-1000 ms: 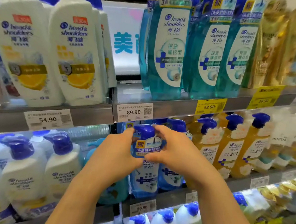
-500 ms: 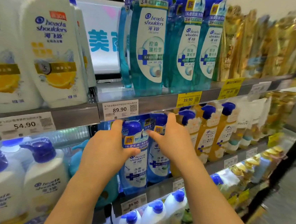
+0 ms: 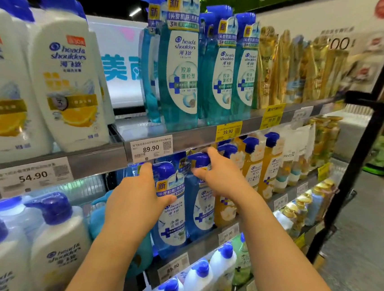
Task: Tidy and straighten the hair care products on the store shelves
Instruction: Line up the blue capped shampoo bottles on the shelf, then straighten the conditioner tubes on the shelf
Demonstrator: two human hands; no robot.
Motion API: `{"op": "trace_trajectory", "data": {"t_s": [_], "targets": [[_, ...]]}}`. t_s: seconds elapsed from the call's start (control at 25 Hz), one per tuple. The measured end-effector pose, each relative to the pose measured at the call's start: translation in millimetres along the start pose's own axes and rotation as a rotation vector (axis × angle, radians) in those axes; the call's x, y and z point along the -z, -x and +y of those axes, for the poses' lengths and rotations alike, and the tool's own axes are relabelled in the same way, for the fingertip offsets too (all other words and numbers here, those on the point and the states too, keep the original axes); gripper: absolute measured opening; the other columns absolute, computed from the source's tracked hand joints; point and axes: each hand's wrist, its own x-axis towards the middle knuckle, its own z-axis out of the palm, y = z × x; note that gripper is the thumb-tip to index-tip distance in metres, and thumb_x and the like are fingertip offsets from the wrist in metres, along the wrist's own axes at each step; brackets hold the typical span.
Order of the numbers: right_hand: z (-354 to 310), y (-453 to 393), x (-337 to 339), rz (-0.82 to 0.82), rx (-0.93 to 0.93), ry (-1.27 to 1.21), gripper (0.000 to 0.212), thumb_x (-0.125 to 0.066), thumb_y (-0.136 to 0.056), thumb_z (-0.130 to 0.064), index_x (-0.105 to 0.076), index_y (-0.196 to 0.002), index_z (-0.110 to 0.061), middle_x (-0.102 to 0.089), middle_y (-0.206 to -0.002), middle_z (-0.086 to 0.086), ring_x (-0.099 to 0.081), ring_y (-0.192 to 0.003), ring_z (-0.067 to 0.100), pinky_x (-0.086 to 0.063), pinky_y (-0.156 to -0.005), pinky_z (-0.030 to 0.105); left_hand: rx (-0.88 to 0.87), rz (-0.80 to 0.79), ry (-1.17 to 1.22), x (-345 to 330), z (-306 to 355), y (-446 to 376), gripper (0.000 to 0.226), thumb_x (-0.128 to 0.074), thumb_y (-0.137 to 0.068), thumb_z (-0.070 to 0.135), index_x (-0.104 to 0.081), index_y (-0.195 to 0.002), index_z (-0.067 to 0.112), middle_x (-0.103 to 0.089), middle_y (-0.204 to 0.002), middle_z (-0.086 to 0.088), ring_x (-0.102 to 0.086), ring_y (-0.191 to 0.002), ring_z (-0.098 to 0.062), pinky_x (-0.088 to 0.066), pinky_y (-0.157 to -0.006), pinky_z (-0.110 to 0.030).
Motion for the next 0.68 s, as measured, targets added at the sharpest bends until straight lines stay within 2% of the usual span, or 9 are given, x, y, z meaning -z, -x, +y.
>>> {"op": "trace_trajectory", "data": {"t_s": [0.12,0.2,0.28,0.32,0.4,0.48,0.56,0.64,0.68], "targets": [[-1,1,3,-0.022,0.002,-0.009,0.044,-0.063,-0.096,-0.039,-0.043,-0.132,-0.023,-0.064,-0.079,-0.006,-0.062,-0.068,0.011,-0.052,-0.056,0.031,-0.027,0.076,-0.028,5,9,9,0.085,-0.068,-0.075,0.065,-0.032,-0.144,0.033,-0.07,-0.098,0.001,-0.064,-0.096,-0.025,-0.052,-0.068,-0.035],[0,2,6,-0.035,0.007,-0.025,0.048,-0.063,-0.095,-0.04,-0.042,-0.134,-0.023,-0.065,-0.08,-0.005,-0.063,-0.069,0.012,-0.056,-0.058,0.035,-0.056,0.162,-0.023,12,18,9,0.076,-0.067,-0.077,0.064,-0.041,-0.142,0.034,-0.072,-0.098,0.002,-0.065,-0.099,-0.026,-0.051,-0.07,-0.035],[3,6,9,-0.061,0.021,-0.073,0.053,-0.064,-0.094,-0.045,-0.042,-0.139,-0.026,-0.068,-0.091,-0.003,-0.067,-0.075,0.014,-0.062,-0.062,0.037,-0.113,0.241,0.014,20,31,5,0.059,-0.068,-0.079,0.058,-0.057,-0.131,0.032,-0.074,-0.092,0.005,-0.068,-0.093,-0.023,-0.054,-0.072,-0.036],[6,8,11,-0.072,0.034,-0.099,0.061,-0.064,-0.092,-0.05,-0.039,-0.143,-0.029,-0.069,-0.104,-0.001,-0.069,-0.084,0.015,-0.063,-0.065,0.036,-0.152,0.277,0.057,21,39,3,0.049,-0.069,-0.08,0.054,-0.064,-0.123,0.031,-0.075,-0.086,0.008,-0.07,-0.087,-0.021,-0.056,-0.071,-0.036],[13,10,22,-0.07,0.074,-0.091,0.079,-0.063,-0.086,-0.063,-0.032,-0.152,-0.033,-0.061,-0.138,-0.002,-0.063,-0.116,0.018,-0.057,-0.081,0.031,-0.23,0.338,0.182,18,58,-1,0.031,-0.071,-0.081,0.045,-0.073,-0.107,0.027,-0.073,-0.074,0.011,-0.07,-0.072,-0.015,-0.057,-0.065,-0.036],[24,14,42,-0.046,0.126,-0.101,0.088,-0.06,-0.078,-0.073,-0.032,-0.153,-0.037,-0.054,-0.147,-0.01,-0.054,-0.13,0.012,-0.049,-0.093,0.031,-0.299,0.361,0.282,8,81,-6,0.021,-0.069,-0.082,0.041,-0.076,-0.095,0.027,-0.07,-0.067,0.012,-0.067,-0.063,-0.009,-0.056,-0.059,-0.033],[38,22,69,-0.03,0.148,-0.183,0.082,-0.057,-0.071,-0.078,-0.044,-0.144,-0.044,-0.066,-0.128,-0.019,-0.063,-0.114,0.003,-0.052,-0.081,0.023,-0.342,0.358,0.351,-4,103,-13,0.019,-0.065,-0.083,0.044,-0.075,-0.089,0.03,-0.068,-0.065,0.016,-0.063,-0.06,0.001,-0.052,-0.055,-0.023],[65,25,104,0.017,0.139,-0.288,0.061,-0.063,-0.075,-0.071,-0.06,-0.129,-0.043,-0.073,-0.096,-0.018,-0.069,-0.077,0.0,-0.051,-0.058,0.02,-0.371,0.354,0.378,-21,134,-26,0.019,-0.063,-0.083,0.046,-0.074,-0.086,0.032,-0.066,-0.066,0.021,-0.062,-0.061,0.006,-0.045,-0.056,-0.008],[82,23,123,0.052,0.127,-0.351,0.046,-0.068,-0.08,-0.062,-0.067,-0.121,-0.04,-0.073,-0.085,-0.013,-0.066,-0.063,0.001,-0.05,-0.05,0.021,-0.385,0.352,0.381,-32,152,-34,0.018,-0.063,-0.083,0.045,-0.074,-0.086,0.032,-0.066,-0.067,0.022,-0.062,-0.063,0.007,-0.045,-0.058,-0.007]]}}
